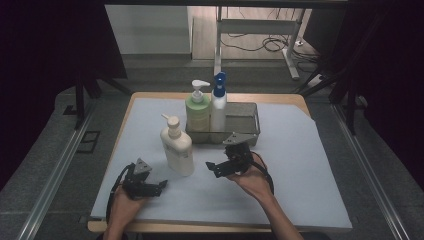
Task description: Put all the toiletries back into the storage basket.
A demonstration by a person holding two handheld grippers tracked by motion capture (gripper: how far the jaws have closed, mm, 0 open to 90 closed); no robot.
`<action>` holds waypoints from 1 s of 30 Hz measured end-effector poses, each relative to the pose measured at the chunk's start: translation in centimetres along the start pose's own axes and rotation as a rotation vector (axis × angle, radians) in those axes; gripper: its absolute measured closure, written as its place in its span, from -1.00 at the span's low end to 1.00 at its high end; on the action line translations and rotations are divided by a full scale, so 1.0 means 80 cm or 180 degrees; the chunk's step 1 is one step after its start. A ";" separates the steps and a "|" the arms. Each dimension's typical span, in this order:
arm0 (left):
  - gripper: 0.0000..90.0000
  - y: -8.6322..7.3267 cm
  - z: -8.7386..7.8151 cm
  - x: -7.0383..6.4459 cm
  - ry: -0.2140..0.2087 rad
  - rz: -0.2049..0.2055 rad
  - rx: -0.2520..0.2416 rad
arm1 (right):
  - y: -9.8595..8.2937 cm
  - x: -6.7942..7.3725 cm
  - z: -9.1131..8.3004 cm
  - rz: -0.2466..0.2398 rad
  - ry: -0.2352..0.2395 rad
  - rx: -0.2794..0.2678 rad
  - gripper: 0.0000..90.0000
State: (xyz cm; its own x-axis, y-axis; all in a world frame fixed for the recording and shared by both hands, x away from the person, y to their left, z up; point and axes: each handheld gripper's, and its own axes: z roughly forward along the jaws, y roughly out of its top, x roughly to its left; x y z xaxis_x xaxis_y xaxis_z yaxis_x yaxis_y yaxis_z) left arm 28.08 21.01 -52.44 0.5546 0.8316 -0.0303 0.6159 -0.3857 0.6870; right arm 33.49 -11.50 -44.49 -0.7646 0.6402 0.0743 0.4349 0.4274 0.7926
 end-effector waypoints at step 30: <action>-0.71 0.000 0.000 0.001 -0.0002 0.0012 0.0015 | 0.055 0.047 0.051 -0.0234 0.0110 -0.0011 -0.97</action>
State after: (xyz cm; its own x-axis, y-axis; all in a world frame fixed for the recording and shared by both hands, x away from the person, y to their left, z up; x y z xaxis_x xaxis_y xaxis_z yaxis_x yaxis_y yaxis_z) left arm 28.11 21.08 -52.40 0.5572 0.8299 -0.0284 0.6165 -0.3906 0.6836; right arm 34.48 -4.63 -43.23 -0.8104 0.5848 0.0365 0.3753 0.4702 0.7988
